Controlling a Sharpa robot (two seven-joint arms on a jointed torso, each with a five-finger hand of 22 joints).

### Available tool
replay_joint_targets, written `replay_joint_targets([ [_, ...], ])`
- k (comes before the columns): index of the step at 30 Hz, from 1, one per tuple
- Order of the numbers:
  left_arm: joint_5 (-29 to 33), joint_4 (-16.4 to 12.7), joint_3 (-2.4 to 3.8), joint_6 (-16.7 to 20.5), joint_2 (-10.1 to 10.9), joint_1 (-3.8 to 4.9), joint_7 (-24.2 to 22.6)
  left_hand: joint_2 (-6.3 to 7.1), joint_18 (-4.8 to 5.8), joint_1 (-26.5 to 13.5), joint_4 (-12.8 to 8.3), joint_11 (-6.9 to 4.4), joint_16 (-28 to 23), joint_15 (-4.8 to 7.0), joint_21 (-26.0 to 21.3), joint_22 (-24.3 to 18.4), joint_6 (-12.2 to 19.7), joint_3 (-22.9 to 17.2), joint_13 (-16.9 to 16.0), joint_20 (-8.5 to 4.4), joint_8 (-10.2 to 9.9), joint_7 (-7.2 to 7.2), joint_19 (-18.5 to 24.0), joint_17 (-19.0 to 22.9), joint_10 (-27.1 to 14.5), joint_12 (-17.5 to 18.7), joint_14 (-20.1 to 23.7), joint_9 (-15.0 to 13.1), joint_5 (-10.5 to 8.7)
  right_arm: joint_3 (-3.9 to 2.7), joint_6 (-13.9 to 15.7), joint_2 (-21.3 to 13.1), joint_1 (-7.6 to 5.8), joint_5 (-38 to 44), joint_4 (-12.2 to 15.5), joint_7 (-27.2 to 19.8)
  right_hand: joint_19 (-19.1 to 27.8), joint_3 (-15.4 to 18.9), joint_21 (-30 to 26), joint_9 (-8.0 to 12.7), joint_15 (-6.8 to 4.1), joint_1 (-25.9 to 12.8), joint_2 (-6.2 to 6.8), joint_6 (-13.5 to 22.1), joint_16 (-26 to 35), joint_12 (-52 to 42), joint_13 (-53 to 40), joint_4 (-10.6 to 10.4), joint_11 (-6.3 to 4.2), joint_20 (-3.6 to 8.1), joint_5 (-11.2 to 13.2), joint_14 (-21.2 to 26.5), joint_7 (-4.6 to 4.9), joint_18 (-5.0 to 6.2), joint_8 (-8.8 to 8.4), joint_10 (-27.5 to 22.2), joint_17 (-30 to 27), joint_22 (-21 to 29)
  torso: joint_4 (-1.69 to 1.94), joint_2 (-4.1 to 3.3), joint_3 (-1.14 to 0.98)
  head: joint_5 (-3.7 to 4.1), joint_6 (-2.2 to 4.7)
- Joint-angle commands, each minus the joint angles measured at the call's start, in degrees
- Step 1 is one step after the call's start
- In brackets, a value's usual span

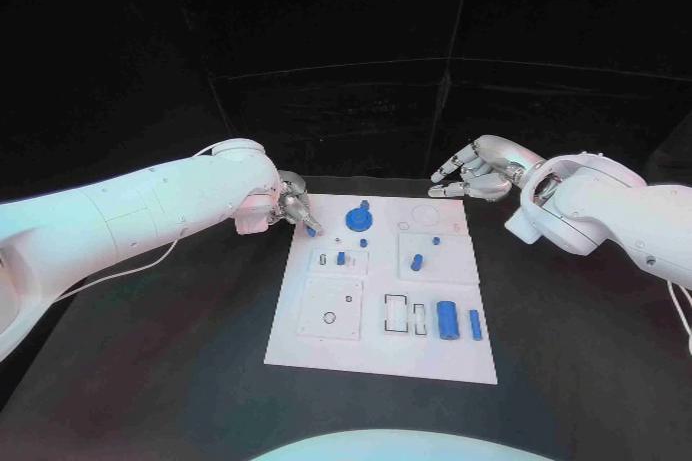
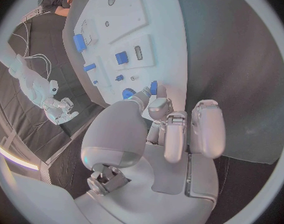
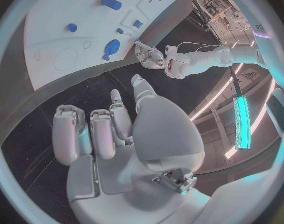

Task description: Assemble the parts on the task board

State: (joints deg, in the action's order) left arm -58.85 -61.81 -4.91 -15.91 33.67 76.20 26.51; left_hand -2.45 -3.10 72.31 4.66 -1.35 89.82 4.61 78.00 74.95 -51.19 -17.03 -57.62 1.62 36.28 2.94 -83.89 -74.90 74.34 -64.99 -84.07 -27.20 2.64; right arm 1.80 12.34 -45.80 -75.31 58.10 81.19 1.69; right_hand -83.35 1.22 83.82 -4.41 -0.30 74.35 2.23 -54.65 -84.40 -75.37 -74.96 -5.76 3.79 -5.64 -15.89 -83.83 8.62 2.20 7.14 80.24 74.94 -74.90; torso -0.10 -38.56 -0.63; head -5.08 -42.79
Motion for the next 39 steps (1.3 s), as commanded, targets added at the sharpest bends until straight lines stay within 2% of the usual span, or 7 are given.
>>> replay_joint_targets([
  [1,0.59,-2.97,0.03,4.96,1.22,0.12,-0.03,0.15,-0.27,-0.67,-5.61,-0.06,0.18,0.07,0.42,0.33,-0.27,-6.14,0.06,-0.06,0.3,-0.21,-0.48,-15.1,0.43,0.23,-5.93,-0.05,0.14,-0.04,-0.01,-0.05,-0.12,0.11,0.06,-0.4,0.39,0.35,-0.22,0.08,-0.41,0.1,-0.66,-0.13,0.33,0.23,-2.17,-0.04,-0.16,0.2,-0.2,-3.84,-0.04,0.78,0.21,-0.36,5.54,-1.02,-0.07,-0.06,0.04,-0.15,0.03],
  [4,0.58,-6.1,0.01,7.18,2.71,0.06,0.55,0.25,-0.28,-0.85,-5.68,-0.08,0.18,0.08,0.39,0.31,-0.31,-6.46,0.13,-0.07,0.39,-0.23,-0.48,-15.1,0.44,0.27,-5.93,-0.1,0.14,-0.04,-0.05,-0.05,-0.12,0.11,0.04,-0.41,0.39,0.38,-0.24,0.08,-0.42,0.1,-0.67,-0.13,0.33,0.24,-2.16,-0.05,-0.16,0.2,-0.21,-3.84,-0.05,0.78,0.23,-0.37,5.54,-1.0,-0.01,-0.06,0.04,-0.19,-0.06],
  [7,0.16,-9.58,-0.04,10.03,4.28,-0.22,1.08,0.37,-0.28,-1.1,-5.71,-0.1,0.18,0.1,0.39,0.32,-0.35,-6.81,0.1,-0.08,0.49,-0.26,-0.49,-15.1,0.51,0.23,-5.93,-0.16,0.14,-0.04,-0.07,-0.03,-0.12,0.11,0.03,-0.43,0.39,0.38,-0.24,0.08,-0.42,0.1,-0.67,-0.13,0.33,0.24,-2.16,-0.05,-0.16,0.2,-0.21,-3.84,-0.05,0.78,0.23,-0.37,5.54,-1.0,-0.1,-0.07,0.03,-0.34,-0.07],
  [11,-1.13,-12.95,-0.09,13.09,5.79,-1.09,1.53,0.55,-0.25,-1.46,-5.75,-0.14,0.18,0.13,0.49,0.47,-0.44,-7.26,0.11,-0.1,0.65,-0.31,-0.56,-15.1,0.6,0.21,-5.93,-0.26,0.14,-0.04,-0.08,-0.01,-0.12,0.11,-0.03,-0.44,0.39,0.38,-0.24,0.08,-0.42,0.1,-0.67,-0.13,0.33,0.24,-2.16,-0.05,-0.16,0.2,-0.21,-3.84,-0.05,0.78,0.23,-0.37,5.54,-1.0,-0.04,-0.04,0.02,-0.4,-0.19],
  [15,-2.29,-15.1,-0.12,14.79,6.62,-2.06,1.75,0.66,-0.25,-1.59,-5.82,-0.17,0.18,0.15,0.52,0.52,-0.46,-7.56,0.1,-0.12,0.73,-0.34,-0.58,-15.1,0.66,0.19,-5.93,-0.3,0.14,-0.04,-0.01,0.01,-0.12,0.11,-0.07,-0.47,0.39,0.38,-0.24,0.08,-0.42,0.1,-0.67,-0.13,0.33,0.24,-2.16,-0.05,-0.16,0.2,-0.21,-3.84,-0.05,0.78,0.23,-0.37,5.54,-1.0,-0.03,-0.06,0.07,-0.41,-0.16],
  [21,-3.05,-16.4,-0.14,14.75,7.14,-2.87,2.18,0.66,-0.25,-1.59,-5.82,-0.17,0.18,0.15,0.52,0.52,-0.46,-7.56,0.1,-0.12,0.73,-0.34,-0.58,-15.1,0.66,0.19,-5.93,-0.3,0.14,-0.04,0.0,0.09,-0.12,0.11,-0.1,-0.49,0.39,0.38,-0.24,0.08,-0.42,0.1,-0.67,-0.13,0.33,0.24,-2.16,-0.05,-0.16,0.2,-0.21,-3.84,-0.05,0.78,0.23,-0.37,5.54,-1.0,-0.27,-0.02,0.06,-0.64,-0.15],
  [39,-3.46,-17.62,-0.28,8.89,7.32,-3.44,4.13,1.51,-0.24,-2.44,-6.46,-0.26,0.18,0.22,0.51,0.61,-0.37,-9.76,0.29,-0.19,1.21,-0.43,-0.63,-15.1,0.75,0.31,-5.93,-0.61,0.17,-0.04,-0.12,0.13,-0.12,0.11,-0.14,-0.49,0.39,0.38,-0.24,0.08,-0.42,0.1,-0.67,-0.13,0.33,0.24,-2.16,-0.05,-0.16,0.2,-0.21,-3.84,-0.05,0.78,0.23,-0.37,5.54,-1.0,-0.16,-0.09,0.04,-0.59,-0.55],
])
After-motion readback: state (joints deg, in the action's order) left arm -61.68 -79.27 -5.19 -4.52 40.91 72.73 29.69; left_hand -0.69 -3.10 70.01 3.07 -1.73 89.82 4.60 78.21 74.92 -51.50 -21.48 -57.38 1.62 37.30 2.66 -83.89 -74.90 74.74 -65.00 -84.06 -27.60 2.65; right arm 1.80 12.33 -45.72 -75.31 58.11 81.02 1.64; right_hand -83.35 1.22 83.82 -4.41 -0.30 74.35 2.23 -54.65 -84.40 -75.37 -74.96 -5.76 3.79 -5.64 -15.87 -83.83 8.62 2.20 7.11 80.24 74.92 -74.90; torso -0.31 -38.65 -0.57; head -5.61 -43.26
